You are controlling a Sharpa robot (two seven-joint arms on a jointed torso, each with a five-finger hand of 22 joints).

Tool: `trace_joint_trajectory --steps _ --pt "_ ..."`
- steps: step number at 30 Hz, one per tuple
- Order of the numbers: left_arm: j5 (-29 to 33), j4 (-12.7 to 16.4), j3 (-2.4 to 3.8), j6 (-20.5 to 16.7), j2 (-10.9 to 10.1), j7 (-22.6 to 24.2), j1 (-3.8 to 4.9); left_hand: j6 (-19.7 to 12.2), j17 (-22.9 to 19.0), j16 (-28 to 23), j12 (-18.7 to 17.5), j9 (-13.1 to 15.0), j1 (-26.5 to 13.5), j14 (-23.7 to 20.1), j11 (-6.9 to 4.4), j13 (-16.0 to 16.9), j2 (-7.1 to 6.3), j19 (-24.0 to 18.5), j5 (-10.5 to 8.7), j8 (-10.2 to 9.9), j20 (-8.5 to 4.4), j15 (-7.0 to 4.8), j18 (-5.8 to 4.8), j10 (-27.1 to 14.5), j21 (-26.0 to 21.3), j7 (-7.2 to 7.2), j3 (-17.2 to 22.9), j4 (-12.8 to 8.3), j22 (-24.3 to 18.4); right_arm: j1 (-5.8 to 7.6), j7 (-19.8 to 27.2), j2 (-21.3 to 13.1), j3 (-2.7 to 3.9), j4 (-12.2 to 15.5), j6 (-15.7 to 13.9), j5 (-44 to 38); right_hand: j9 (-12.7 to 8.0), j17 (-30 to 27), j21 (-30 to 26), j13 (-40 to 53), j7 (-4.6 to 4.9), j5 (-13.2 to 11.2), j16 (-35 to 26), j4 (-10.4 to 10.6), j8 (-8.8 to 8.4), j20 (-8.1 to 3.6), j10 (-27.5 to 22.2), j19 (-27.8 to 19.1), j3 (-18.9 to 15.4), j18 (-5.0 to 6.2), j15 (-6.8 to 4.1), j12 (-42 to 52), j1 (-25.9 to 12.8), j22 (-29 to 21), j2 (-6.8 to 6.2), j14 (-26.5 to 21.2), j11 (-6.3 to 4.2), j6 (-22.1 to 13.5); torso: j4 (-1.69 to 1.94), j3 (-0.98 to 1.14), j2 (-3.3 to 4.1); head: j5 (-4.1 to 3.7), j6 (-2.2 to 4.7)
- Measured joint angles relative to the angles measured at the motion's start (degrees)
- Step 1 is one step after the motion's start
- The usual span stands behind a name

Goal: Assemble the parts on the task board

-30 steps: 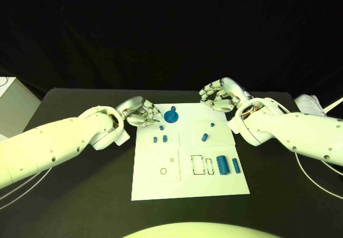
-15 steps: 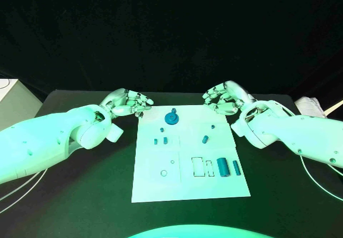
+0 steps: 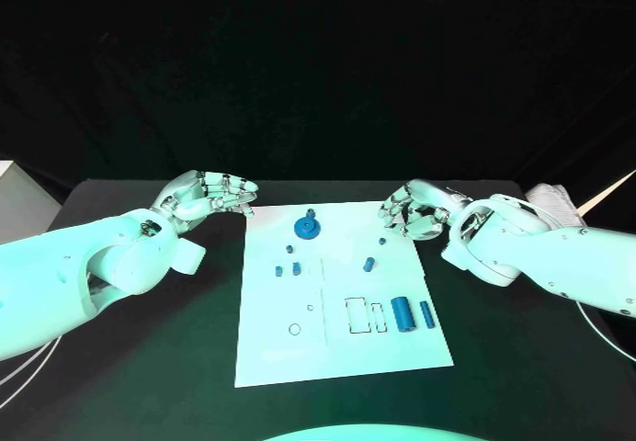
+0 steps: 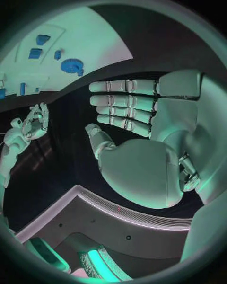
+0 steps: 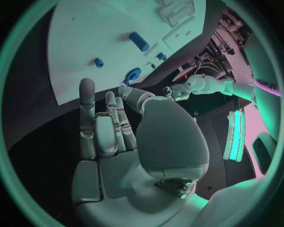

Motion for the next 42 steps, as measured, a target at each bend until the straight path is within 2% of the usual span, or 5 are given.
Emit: trace_joint_trajectory --steps 4,7,11,20,42 --pt "0.97 1.3 -0.02 0.41 -0.7 0.94 -0.11 0.0 -1.96 -7.67 -4.82 0.09 0.0 1.72 -0.1 -2.2 0.0 -0.34 0.0 0.23 1.04 0.47 -0.02 3.5 -5.89 0.0 0.0 0.0 -4.91 -0.42 -3.53 -0.03 -0.05 0.2 2.97 -7.42 0.0 -0.33 -0.21 -0.71 0.0 -0.6 0.0 0.0 0.0 0.0 -1.16 0.0 0.0 0.0 0.2 -0.49 -0.69 -0.15 -0.67 0.2 0.37 0.0 -0.02 -0.14 -0.16 -0.41 0.09" --pt "1.36 1.95 -0.02 0.58 -0.97 1.39 -0.15 0.24 -2.03 -9.02 -5.79 0.09 0.0 2.55 -0.31 -2.52 0.0 -0.05 0.0 0.27 1.33 0.4 -0.04 4.06 -6.88 0.24 0.0 0.0 -5.87 -0.65 -5.58 0.17 -0.09 0.19 3.96 -11.59 0.0 -0.54 -0.56 -0.98 0.0 -1.05 0.0 0.25 -0.33 0.0 -1.16 0.0 -0.26 0.0 0.2 -0.71 -0.71 -0.22 -0.68 0.2 0.37 -0.01 -0.04 -0.21 -0.2 -0.79 0.16" --pt "1.7 2.48 -0.04 0.63 -1.11 1.73 -0.18 -0.42 -1.59 -9.22 -6.54 -0.04 0.0 3.75 -0.09 -2.66 0.0 1.19 0.0 -0.04 1.1 0.27 -0.04 4.28 -7.36 1.05 -0.33 -0.32 -6.7 -0.85 -7.86 0.8 -0.15 0.07 4.2 -16.22 -0.13 -0.92 -1.34 -1.67 0.01 -2.58 -0.41 0.42 -0.33 -0.22 -2.11 -0.22 -0.42 0.01 0.2 -1.37 -0.74 -0.69 -1.21 0.2 0.49 -0.01 -0.04 -0.29 -0.2 -1.24 0.24" --pt "1.96 2.64 -0.05 0.55 -1.14 1.85 -0.19 -1.03 -1.3 -9.51 -6.89 -0.26 0.0 3.96 -0.09 -2.66 0.0 1.61 0.0 -0.41 1.1 0.47 -0.05 4.27 -7.59 1.65 -0.57 -0.07 -7.04 -1.51 -10.34 2.78 -0.28 -0.89 4.2 -20.58 -0.2 -0.88 -1.34 -2.01 0.01 -2.58 -0.46 0.65 -0.55 -0.22 -2.29 -0.22 -0.65 0.01 0.21 -1.59 -0.74 -0.69 -1.21 0.2 0.48 -0.01 0.01 -0.25 -0.17 -1.9 0.14" --pt "2.1 2.66 -0.05 0.65 -1.05 1.64 -0.19 -1.34 -0.78 -10.39 -7.38 -0.52 1.42 4.09 0.11 -2.65 0.81 2.72 0.0 -0.73 0.79 0.34 -0.16 4.05 -7.85 1.96 -0.56 -0.76 -7.5 -2.92 -11.54 5.82 -0.32 -3.54 5.28 -22.42 -0.16 0.5 -0.05 -2.71 -0.89 -2.57 0.18 0.54 -0.39 -0.62 -0.32 0.63 -0.06 0.01 0.2 -1.05 -0.17 1.31 -0.63 0.63 0.0 1.15 -0.05 -0.09 -0.09 -2.05 -0.46"
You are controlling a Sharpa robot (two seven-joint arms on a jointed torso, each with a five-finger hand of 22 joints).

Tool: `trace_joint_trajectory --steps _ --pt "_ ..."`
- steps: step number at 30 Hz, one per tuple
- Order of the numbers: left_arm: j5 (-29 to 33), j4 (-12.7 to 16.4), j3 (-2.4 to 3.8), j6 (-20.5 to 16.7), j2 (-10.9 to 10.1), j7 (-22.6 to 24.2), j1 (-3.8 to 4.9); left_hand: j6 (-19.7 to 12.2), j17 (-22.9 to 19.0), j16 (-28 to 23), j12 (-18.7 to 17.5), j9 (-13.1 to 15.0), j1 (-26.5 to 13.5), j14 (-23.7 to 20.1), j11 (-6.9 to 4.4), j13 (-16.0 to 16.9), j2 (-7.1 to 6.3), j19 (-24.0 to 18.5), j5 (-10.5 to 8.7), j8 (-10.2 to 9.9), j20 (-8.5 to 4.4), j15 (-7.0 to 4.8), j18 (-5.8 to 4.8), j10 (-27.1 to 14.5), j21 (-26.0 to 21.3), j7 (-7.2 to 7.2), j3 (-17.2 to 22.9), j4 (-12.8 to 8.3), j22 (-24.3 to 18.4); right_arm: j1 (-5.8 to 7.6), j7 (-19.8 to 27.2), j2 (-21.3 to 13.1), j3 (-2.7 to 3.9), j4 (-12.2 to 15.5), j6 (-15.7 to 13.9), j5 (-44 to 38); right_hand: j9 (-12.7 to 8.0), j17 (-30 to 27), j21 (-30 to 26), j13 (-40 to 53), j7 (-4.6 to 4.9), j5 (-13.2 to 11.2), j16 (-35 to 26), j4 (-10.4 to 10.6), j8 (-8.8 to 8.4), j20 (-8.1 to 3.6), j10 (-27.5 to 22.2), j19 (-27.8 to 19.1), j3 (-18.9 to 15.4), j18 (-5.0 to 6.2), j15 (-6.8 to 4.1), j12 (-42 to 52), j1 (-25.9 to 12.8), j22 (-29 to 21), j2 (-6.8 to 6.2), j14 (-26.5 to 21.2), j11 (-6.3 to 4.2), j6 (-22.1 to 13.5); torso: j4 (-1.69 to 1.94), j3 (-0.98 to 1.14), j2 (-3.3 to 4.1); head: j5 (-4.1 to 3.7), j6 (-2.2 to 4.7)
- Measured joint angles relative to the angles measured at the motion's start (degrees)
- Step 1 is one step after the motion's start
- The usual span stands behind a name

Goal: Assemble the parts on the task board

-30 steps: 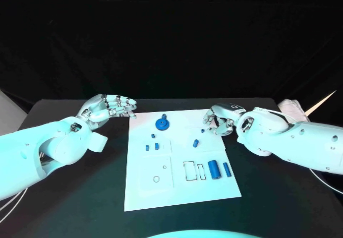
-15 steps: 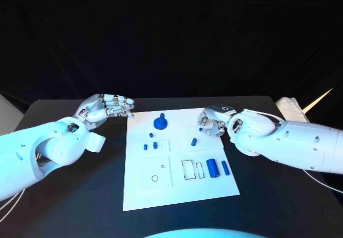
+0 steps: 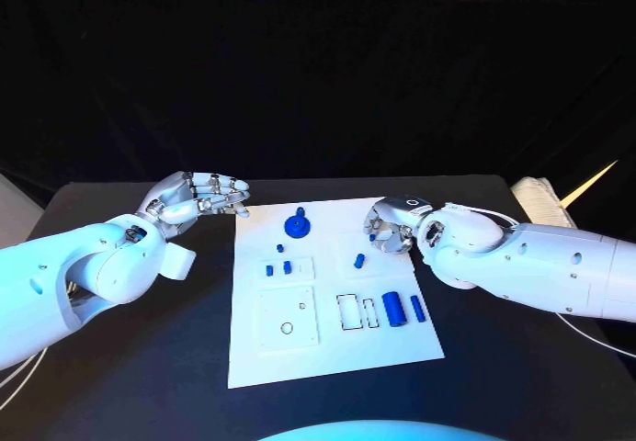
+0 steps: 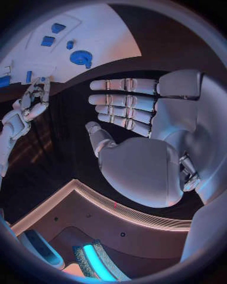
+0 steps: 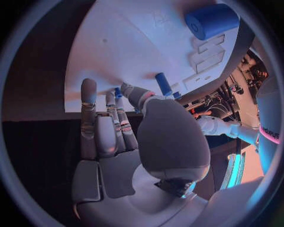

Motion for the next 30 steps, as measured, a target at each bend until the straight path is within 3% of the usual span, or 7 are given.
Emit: trace_joint_trajectory --steps 13,21,25,30 --pt "-0.09 0.01 0.0 0.17 0.01 -0.44 0.0 -0.21 0.03 0.0 0.0 0.0 0.22 -0.01 -0.01 0.0 0.22 0.0 0.0 0.0 0.0 0.01 -0.01 0.0 0.0 0.2 -0.05 -0.05 0.0 -0.3 0.0 0.46 0.21 -0.69 -0.41 -0.06 0.77 1.35 2.54 0.07 -0.96 -0.55 0.88 -0.54 1.62 -1.02 4.51 1.84 1.35 0.0 -0.85 1.01 1.56 2.96 1.57 0.38 -1.48 3.2 -0.01 0.0 0.0 0.56 -0.42" --pt "-0.17 0.02 0.0 0.24 0.05 -0.65 0.0 -0.21 0.05 0.0 0.0 0.01 0.22 -0.01 0.0 0.0 0.23 0.0 0.0 0.0 0.0 0.01 -0.01 0.0 0.0 0.2 -0.05 -0.05 0.01 -0.62 -0.4 0.7 0.32 -0.72 -0.88 -0.59 1.46 1.35 5.05 0.59 -1.43 -0.86 0.88 -1.66 3.12 -1.63 5.75 3.26 1.81 0.0 -1.85 1.47 2.2 5.54 2.6 0.38 -0.66 5.47 -0.04 -0.01 -0.04 0.4 -0.67" --pt "-0.21 0.02 0.0 0.26 0.06 -0.72 0.0 -0.21 0.05 -0.16 0.0 -0.04 0.22 -0.01 0.18 0.0 0.23 -0.01 0.0 0.0 0.0 0.01 -0.01 -0.19 -0.1 0.2 -0.05 -0.05 0.01 -0.78 -0.87 0.87 0.35 -0.66 -1.06 -1.25 2.16 1.29 5.99 0.61 -1.57 -0.51 0.88 -2.23 3.56 -1.94 6.06 3.58 2.36 0.0 -1.85 1.46 2.56 6.77 3.12 0.38 -0.35 5.82 -0.06 -0.02 -0.07 0.35 -0.74" --pt "-0.29 0.01 0.0 0.26 0.08 -0.75 0.0 -0.52 0.04 -0.67 -0.33 -0.2 0.22 -0.11 0.51 0.01 0.22 -0.01 0.0 -0.33 0.0 0.1 -0.02 -0.52 -0.2 0.51 -0.21 -0.21 0.01 -0.9 -1.21 1.02 0.36 -0.66 -1.34 -1.9 2.28 1.29 6.87 1.08 -1.67 -0.32 0.88 -2.78 3.66 -1.83 6.26 3.87 2.6 -0.66 -2.05 1.22 2.64 7.62 3.34 0.59 -0.15 5.92 -0.07 -0.02 -0.07 0.32 -0.81"
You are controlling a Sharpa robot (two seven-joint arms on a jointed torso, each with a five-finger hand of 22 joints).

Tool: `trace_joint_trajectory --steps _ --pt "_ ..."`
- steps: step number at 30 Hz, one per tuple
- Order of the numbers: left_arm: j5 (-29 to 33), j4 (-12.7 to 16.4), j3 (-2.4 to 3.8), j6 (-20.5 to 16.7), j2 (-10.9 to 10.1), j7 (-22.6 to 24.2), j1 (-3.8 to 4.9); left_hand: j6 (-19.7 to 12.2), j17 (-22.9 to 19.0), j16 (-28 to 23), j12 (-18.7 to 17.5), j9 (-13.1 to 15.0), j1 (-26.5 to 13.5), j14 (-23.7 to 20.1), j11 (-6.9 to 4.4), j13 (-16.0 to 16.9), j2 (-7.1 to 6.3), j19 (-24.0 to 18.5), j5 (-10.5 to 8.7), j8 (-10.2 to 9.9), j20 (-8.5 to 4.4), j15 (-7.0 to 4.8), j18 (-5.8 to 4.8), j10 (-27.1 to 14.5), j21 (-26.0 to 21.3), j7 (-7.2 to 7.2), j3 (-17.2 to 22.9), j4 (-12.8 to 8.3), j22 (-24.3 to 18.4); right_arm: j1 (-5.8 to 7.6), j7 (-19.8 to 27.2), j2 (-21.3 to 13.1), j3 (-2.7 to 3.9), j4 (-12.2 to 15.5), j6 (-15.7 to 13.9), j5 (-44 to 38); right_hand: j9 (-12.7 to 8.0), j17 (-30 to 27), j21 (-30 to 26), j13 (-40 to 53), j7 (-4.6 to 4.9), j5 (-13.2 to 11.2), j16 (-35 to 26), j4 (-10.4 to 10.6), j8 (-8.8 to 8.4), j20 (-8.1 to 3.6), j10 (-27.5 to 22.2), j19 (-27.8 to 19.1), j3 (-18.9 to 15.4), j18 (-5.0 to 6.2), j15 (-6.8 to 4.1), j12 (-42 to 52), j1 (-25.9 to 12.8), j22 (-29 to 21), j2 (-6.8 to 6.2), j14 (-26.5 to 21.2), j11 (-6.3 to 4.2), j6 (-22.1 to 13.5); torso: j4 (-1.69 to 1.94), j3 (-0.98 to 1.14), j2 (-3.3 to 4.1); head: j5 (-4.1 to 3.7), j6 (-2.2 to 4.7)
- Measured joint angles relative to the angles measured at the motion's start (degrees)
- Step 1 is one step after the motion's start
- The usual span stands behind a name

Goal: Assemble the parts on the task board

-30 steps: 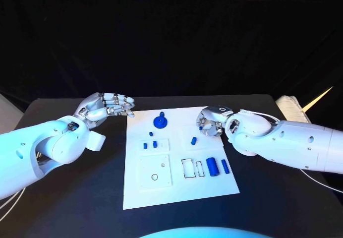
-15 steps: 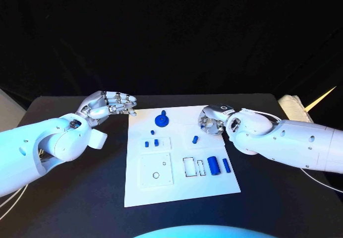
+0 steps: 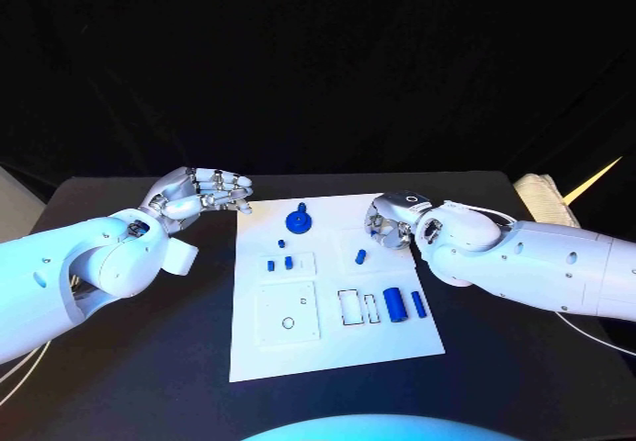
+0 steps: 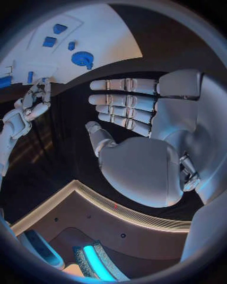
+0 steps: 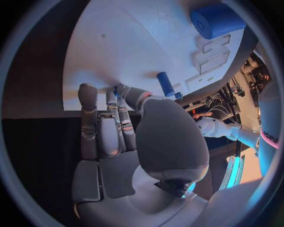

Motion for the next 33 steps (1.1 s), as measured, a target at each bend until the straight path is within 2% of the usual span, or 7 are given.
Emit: trace_joint_trajectory --steps 11,14,21,26,33 --pt "-0.21 -0.14 0.0 0.03 0.08 -0.03 0.0 0.0 0.06 -0.23 0.0 -0.05 0.0 -0.14 0.21 0.0 0.0 0.0 0.0 0.0 0.0 0.14 0.0 -0.21 -0.21 0.0 0.0 0.0 -0.06 -0.22 -0.36 -0.96 -0.14 1.11 -1.62 -0.21 0.07 0.11 0.61 0.3 0.01 -0.03 0.0 -0.23 0.06 -0.2 0.05 0.21 0.2 0.0 -0.2 -0.67 0.22 0.68 0.36 -0.2 0.05 0.05 -0.01 0.02 -0.02 -0.04 -0.07" --pt "-0.24 -0.25 0.0 0.04 0.09 -0.03 0.0 -0.2 0.06 -0.23 -0.2 -0.1 0.0 -0.14 0.21 0.0 0.0 0.0 0.0 0.0 0.0 0.14 0.0 -0.21 -0.21 0.2 0.0 0.0 -0.06 0.17 -0.26 -1.64 -0.11 1.84 -2.24 0.55 0.2 0.22 0.61 0.29 0.19 -0.03 0.0 -0.29 0.06 -0.2 0.21 0.21 0.15 0.0 -0.2 -0.74 0.22 0.76 0.36 -0.2 0.21 0.24 -0.01 -0.01 -0.04 -0.04 -0.03" --pt "-0.29 -0.56 0.0 0.06 0.16 -0.03 0.0 -0.2 0.06 -0.23 -0.2 -0.1 0.0 -0.34 0.2 0.0 0.0 0.0 0.0 -0.23 0.0 0.34 -0.01 -0.21 -0.21 0.2 0.0 0.0 -0.05 1.6 0.6 -3.3 0.5 3.78 -4.41 3.17 0.28 0.44 1.0 0.25 0.2 -0.12 0.0 -0.39 0.05 -0.2 0.31 0.2 0.23 -0.01 -0.19 -0.89 0.22 1.09 0.36 -0.2 0.31 0.24 -0.01 -0.04 -0.07 -0.19 0.1" --pt "-0.32 -0.62 0.0 0.07 0.21 -0.03 0.0 -0.2 0.12 -0.23 -0.2 -0.16 0.0 -0.34 0.4 0.0 0.0 0.0 0.0 -0.22 0.0 0.34 -0.01 -0.41 -0.21 0.2 0.0 0.0 -0.05 2.12 1.57 -4.78 0.78 6.08 -5.85 5.27 0.28 0.51 1.0 0.23 0.2 0.05 0.0 -0.54 0.05 -0.2 0.31 0.2 0.39 0.0 -0.19 -0.97 0.22 1.09 0.35 -0.2 0.31 0.24 0.02 -0.04 -0.06 -0.12 0.11" --pt "-0.34 -0.65 0.0 0.1 0.25 -0.03 0.0 -0.2 0.12 -0.23 -0.2 -0.16 0.0 -0.34 0.4 0.0 0.0 -0.01 0.0 -0.22 0.0 0.34 -0.01 -0.41 -0.21 0.2 0.0 0.0 -0.05 2.31 2.85 -6.2 0.89 10.97 -7.32 7.75 0.28 0.62 1.0 0.23 0.2 0.15 0.0 -0.55 0.05 -0.2 0.31 0.2 0.39 0.0 -0.19 -1.12 0.22 1.23 0.34 -0.2 0.31 0.24 -0.01 -0.03 0.01 0.53 0.12"
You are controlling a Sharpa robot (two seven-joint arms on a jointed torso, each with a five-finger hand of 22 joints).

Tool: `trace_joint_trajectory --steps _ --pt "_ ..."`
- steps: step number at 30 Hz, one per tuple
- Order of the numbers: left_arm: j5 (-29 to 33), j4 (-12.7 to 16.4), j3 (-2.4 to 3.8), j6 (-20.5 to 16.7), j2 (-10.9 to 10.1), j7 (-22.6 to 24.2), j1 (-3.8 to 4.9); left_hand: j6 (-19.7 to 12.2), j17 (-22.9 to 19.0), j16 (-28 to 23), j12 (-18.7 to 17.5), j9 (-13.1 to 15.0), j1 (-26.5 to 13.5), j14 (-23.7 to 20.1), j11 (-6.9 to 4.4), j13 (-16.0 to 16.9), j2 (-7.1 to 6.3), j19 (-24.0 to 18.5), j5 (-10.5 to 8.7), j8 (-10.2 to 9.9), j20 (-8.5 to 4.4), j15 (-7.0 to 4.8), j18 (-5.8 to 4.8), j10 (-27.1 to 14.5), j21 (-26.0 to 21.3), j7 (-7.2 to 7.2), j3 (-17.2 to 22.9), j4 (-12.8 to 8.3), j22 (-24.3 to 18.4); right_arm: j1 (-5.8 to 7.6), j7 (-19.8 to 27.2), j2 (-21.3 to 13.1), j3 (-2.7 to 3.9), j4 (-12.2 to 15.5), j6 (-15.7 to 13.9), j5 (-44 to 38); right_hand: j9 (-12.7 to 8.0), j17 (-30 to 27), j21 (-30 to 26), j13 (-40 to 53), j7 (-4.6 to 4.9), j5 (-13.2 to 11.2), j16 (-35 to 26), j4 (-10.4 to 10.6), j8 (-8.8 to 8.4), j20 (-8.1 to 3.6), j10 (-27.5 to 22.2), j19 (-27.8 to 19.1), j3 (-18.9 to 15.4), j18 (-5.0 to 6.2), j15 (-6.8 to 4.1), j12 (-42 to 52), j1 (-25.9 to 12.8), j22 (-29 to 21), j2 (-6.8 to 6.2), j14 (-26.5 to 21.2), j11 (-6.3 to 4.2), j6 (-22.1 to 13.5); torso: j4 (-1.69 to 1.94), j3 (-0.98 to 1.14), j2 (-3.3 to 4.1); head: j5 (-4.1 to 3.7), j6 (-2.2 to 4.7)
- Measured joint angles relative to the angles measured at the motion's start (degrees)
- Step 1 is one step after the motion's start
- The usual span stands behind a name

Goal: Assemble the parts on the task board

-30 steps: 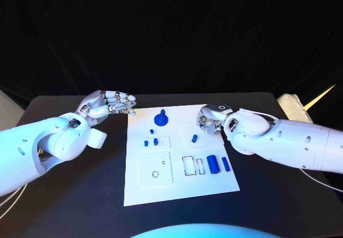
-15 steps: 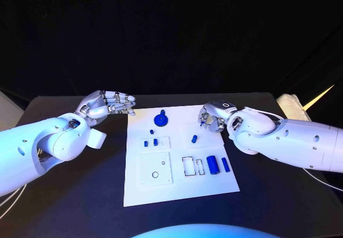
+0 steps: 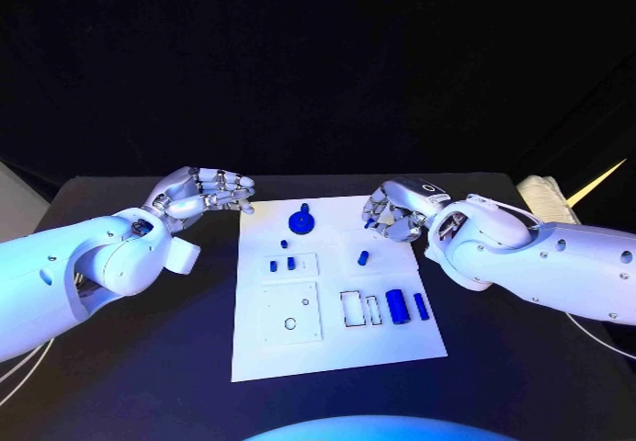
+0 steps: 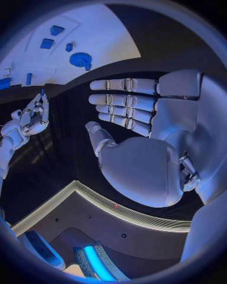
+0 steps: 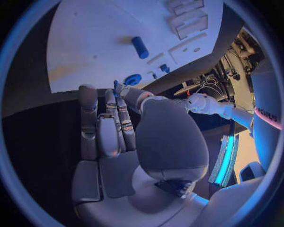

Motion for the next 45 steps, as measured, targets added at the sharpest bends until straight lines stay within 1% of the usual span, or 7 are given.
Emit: trace_joint_trajectory --steps 5,8,12,19,24,38,45 --pt "-0.01 -0.08 0.0 0.06 0.28 0.01 0.0 0.0 0.0 0.0 0.0 0.0 0.0 0.0 0.0 0.0 0.0 0.0 0.0 0.0 0.0 0.0 0.0 0.0 0.0 0.0 0.0 0.0 -0.04 -0.67 0.96 0.27 0.02 4.48 -0.69 1.3 -0.01 0.09 0.0 0.03 0.0 0.0 0.0 -0.22 0.0 0.0 0.0 0.0 0.22 0.0 0.0 -0.27 0.0 0.06 -0.01 0.0 0.0 0.0 0.0 0.06 0.02 0.87 -0.18" --pt "-0.01 -0.14 0.0 0.09 0.43 0.01 0.0 0.0 -0.01 0.0 0.0 0.0 0.0 0.0 0.0 0.0 0.0 0.0 0.0 0.0 0.0 0.0 0.0 0.0 0.0 0.0 0.0 0.0 -0.06 -1.14 1.31 0.81 -0.03 5.94 -0.88 1.67 -0.03 0.14 0.0 0.06 0.0 0.21 0.0 -0.23 0.0 0.0 0.0 0.0 0.22 0.01 0.0 -0.25 0.0 0.06 -0.01 0.0 0.0 -0.01 -0.03 0.09 0.02 1.52 -0.38" --pt "-0.02 -0.32 -0.01 0.14 0.78 0.02 0.0 0.0 -0.01 0.0 0.0 0.0 0.0 0.0 0.0 0.0 0.0 0.0 0.0 0.0 0.0 0.0 0.0 0.0 0.0 0.0 0.0 0.0 -0.06 -2.24 1.8 2.4 -0.29 7.27 -0.97 1.83 -0.02 0.2 0.0 0.07 0.0 0.22 0.23 -0.23 -0.01 0.0 0.0 0.0 0.22 0.01 0.0 -0.14 -0.01 0.06 -0.01 0.0 0.0 -0.01 -0.07 0.03 -0.01 2.84 -0.83" --pt "-0.03 -0.61 -0.02 0.24 1.61 0.02 0.0 0.0 -0.01 0.0 0.0 0.01 0.0 0.0 0.0 0.0 0.0 0.0 0.0 0.0 0.0 0.0 0.0 0.0 -0.22 0.0 0.0 0.0 -0.06 -4.69 2.06 5.72 -0.79 6.71 -0.5 1.02 0.02 0.14 0.0 0.08 0.01 0.22 0.23 -0.23 0.13 0.0 -0.01 0.0 0.21 0.03 0.0 -0.14 -0.01 -0.06 -0.02 0.0 -0.01 -0.03 0.0 -0.01 -0.02 4.54 -1.37" --pt "-0.04 -0.78 -0.03 0.34 2.1 0.02 0.0 0.0 0.04 0.0 0.0 0.01 0.0 -0.2 0.0 0.0 0.0 0.0 0.0 0.0 0.0 0.2 -0.01 0.0 -0.22 0.0 0.0 0.0 -0.06 -5.87 1.82 7.35 -0.97 6.07 0.87 -0.15 0.01 0.13 0.0 0.08 0.01 0.21 0.22 -0.23 0.13 0.0 -0.01 0.0 0.21 0.14 0.0 -0.14 -0.16 -0.09 -0.17 0.0 -0.01 -0.04 0.07 -0.01 -0.02 5.37 -1.84" --pt "-0.06 -1.02 -0.06 0.58 2.54 0.02 0.0 -0.2 0.04 0.0 0.01 -0.04 0.0 -0.2 -0.01 0.0 0.0 0.0 0.0 0.01 0.0 0.2 -0.01 0.0 -0.22 0.2 0.0 0.0 -0.11 -7.19 -0.69 9.3 -1.24 5.34 4.65 -3.57 0.03 0.13 -0.01 0.05 0.03 0.19 0.22 -0.22 0.12 0.0 -0.01 0.0 0.2 0.15 0.01 -0.2 -0.32 -0.2 -0.33 0.0 -0.01 -0.07 0.0 -0.07 0.02 6.93 -2.97" --pt "-0.07 -1.06 -0.06 0.66 2.6 0.0 0.0 -0.2 0.09 0.0 0.01 -0.03 0.0 -0.2 -0.01 0.0 0.0 0.0 0.0 0.01 0.0 0.2 0.0 0.0 -0.22 0.2 0.0 0.0 -0.11 -7.49 -1.58 9.58 -1.32 5.14 5.57 -4.53 0.03 0.21 -0.01 0.04 0.04 0.15 0.22 -0.39 0.12 0.0 -0.01 0.0 0.37 0.16 0.01 -0.31 -0.4 -0.1 -0.41 0.0 -0.01 -0.08 0.03 -0.08 0.02 7.34 -3.37"
